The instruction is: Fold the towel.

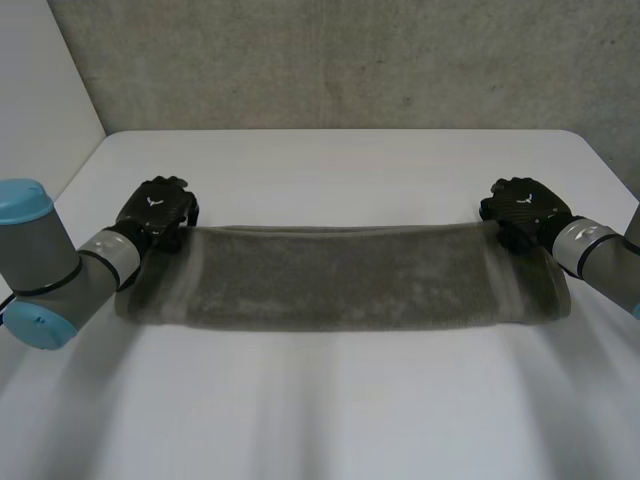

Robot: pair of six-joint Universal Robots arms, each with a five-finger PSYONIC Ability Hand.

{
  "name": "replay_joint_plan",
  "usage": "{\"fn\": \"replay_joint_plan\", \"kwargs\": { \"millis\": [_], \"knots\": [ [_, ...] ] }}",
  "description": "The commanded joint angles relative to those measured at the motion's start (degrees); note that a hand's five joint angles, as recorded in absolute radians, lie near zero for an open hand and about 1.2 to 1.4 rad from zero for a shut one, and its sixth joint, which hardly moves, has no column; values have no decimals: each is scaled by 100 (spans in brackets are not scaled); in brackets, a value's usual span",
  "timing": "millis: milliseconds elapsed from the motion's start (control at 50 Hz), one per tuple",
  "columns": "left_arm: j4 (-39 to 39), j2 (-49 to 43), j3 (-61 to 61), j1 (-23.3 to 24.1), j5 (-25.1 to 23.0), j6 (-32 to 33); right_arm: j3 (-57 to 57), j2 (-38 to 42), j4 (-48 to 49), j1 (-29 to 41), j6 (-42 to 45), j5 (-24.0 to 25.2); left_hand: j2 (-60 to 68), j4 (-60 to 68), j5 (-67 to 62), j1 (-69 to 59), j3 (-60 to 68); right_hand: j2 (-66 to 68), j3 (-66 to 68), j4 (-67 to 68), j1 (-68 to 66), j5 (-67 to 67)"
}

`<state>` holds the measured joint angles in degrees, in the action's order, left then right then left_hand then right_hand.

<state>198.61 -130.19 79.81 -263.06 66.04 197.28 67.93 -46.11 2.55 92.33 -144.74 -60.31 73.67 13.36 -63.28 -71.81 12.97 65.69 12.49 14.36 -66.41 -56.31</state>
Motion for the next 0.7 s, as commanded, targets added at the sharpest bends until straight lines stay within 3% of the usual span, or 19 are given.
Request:
{"fn": "replay_joint_plan", "kwargs": {
  "millis": [20,40,60,80,140,440,620,700],
  "knots": [
    [-15,38,61,9,14,4,45,-91,175,22,7,-288,-4565,-336,4527,4380,-297,-5569,-249,-436,5641,5631],
    [-15,38,61,9,14,4,45,-91,176,22,7,-289,-4579,-336,4541,4393,-297,-5569,-249,-436,5641,5631],
    [-59,47,69,9,14,-14,62,-161,219,57,-2,-376,-6078,-336,6039,5892,-297,-5569,-249,-436,5641,5631],
    [-77,55,96,0,5,-31,63,-161,220,57,-2,-377,-6276,-336,6238,6090,-297,-5569,-249,-436,5641,5631],
    [-103,108,175,-8,5,-31,177,-407,290,119,-63,-421,-6278,-336,6240,6092,-297,-5569,-249,-436,5641,5631],
    [168,2199,1923,-149,5,-84,2118,-2199,492,49,-98,-341,-6278,-336,6240,6092,-297,-5569,-249,-436,5641,5631],
    [565,1717,1511,-193,40,-49,1741,-1647,598,49,-90,-315,-6295,-336,6256,6109,-297,-5569,-249,-436,5641,5631],
    [408,937,784,-132,267,-14,822,-920,-339,22,-168,-228,-6278,-336,6240,6092,-297,-4908,-249,-436,4980,4970]
  ]
}}
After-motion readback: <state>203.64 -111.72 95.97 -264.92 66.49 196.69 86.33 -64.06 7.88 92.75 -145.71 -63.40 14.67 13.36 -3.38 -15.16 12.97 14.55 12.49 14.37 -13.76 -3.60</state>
